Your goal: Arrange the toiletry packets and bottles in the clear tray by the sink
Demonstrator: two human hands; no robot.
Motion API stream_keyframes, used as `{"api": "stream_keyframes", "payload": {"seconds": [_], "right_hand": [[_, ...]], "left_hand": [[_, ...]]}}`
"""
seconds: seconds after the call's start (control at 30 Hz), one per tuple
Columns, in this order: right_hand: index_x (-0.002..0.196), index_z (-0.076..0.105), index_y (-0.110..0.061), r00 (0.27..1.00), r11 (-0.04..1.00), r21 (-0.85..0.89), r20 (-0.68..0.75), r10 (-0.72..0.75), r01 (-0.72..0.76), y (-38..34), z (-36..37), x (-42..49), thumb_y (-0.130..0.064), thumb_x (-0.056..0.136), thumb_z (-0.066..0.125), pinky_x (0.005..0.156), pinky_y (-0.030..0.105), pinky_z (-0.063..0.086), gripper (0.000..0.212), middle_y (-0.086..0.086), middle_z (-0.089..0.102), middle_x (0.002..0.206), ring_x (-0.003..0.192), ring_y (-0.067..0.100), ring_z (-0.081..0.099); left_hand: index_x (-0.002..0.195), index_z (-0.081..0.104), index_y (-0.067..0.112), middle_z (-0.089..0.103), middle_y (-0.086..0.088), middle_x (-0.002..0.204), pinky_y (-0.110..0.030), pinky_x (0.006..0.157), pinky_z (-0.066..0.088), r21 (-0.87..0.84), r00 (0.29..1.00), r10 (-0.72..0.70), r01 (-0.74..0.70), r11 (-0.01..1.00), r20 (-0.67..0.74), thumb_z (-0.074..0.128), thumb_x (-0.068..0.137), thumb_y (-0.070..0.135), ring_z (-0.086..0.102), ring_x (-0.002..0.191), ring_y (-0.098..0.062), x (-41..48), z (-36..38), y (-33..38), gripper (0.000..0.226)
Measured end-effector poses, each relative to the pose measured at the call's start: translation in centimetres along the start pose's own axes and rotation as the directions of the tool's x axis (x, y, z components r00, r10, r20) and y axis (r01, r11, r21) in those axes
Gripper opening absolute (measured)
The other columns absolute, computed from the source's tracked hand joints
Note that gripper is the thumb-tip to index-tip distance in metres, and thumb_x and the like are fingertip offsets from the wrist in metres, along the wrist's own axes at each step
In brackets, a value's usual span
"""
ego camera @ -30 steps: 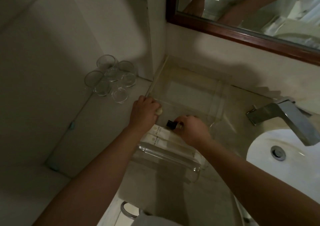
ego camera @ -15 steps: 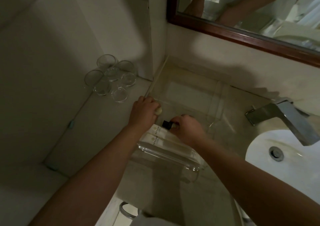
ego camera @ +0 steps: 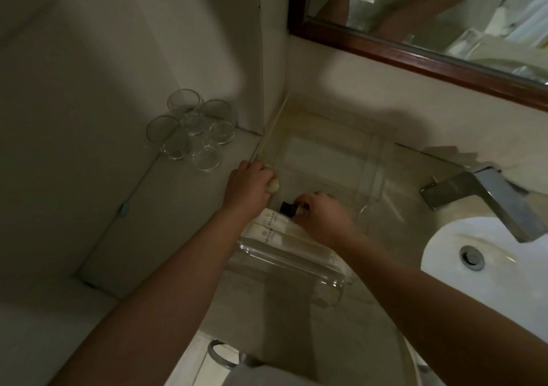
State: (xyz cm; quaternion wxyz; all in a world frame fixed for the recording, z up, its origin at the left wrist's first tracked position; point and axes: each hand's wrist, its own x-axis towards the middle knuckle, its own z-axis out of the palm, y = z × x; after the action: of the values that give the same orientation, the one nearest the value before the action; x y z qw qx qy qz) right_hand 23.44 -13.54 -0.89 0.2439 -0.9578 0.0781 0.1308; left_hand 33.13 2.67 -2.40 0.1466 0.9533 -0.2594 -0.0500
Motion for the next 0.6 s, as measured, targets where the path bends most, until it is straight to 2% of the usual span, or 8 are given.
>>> {"api": "stream_keyframes", "payload": {"seconds": [0.17,0.33,0.47,0.6], "right_hand": [[0.120,0.062,-0.024,0.999,0.999,0.015,-0.024,0.037,-0.037,0.1,0.0,-0.2,-0.039,0.085,0.063,0.079,0.034,0.049,0.039,0.007,0.062,0.108,0.099,0.028,0.059],[0.120,0.062,-0.024,0.991,0.992,0.100,-0.098,0.092,-0.082,0.6,-0.6,-1.3,-0.033,0.086,0.064,0.079,0.032,0.048,0.035,0.004,0.061,0.112,0.098,0.023,0.060],[0.116,0.063,-0.024,0.959,0.962,0.213,-0.191,0.210,-0.168,2.7,-2.1,-4.6,-0.029,0.085,0.066,0.080,0.031,0.047,0.031,0.000,0.063,0.107,0.096,0.018,0.059],[0.111,0.065,-0.022,0.890,0.917,0.307,-0.297,0.346,-0.254,6.7,-3.9,-10.8,-0.023,0.086,0.066,0.077,0.028,0.045,0.025,-0.001,0.065,0.101,0.092,0.016,0.061]], "left_hand": [[0.105,0.062,0.022,0.062,-0.002,0.112,-0.040,0.079,0.044,-0.096,0.999,-0.035,0.036,0.995,0.011,0.065,0.073,0.021,0.048,0.101,-0.030,-0.1,-0.4,-0.1,0.031],[0.109,0.063,0.024,0.061,-0.001,0.109,-0.038,0.086,0.046,-0.401,0.966,-0.240,0.183,0.898,-0.095,0.065,0.079,0.020,0.048,0.105,-0.023,-1.8,-1.6,0.5,0.030],[0.103,0.064,0.019,0.063,-0.001,0.103,-0.033,0.084,0.046,-0.484,0.955,-0.214,0.092,0.870,-0.204,0.063,0.079,0.014,0.053,0.101,-0.021,-3.4,-2.6,3.4,0.025],[0.100,0.065,0.017,0.063,-0.004,0.100,-0.033,0.084,0.047,-0.532,0.974,-0.083,-0.044,0.846,-0.213,0.064,0.077,0.010,0.057,0.096,-0.021,-4.2,-2.4,9.4,0.024]]}}
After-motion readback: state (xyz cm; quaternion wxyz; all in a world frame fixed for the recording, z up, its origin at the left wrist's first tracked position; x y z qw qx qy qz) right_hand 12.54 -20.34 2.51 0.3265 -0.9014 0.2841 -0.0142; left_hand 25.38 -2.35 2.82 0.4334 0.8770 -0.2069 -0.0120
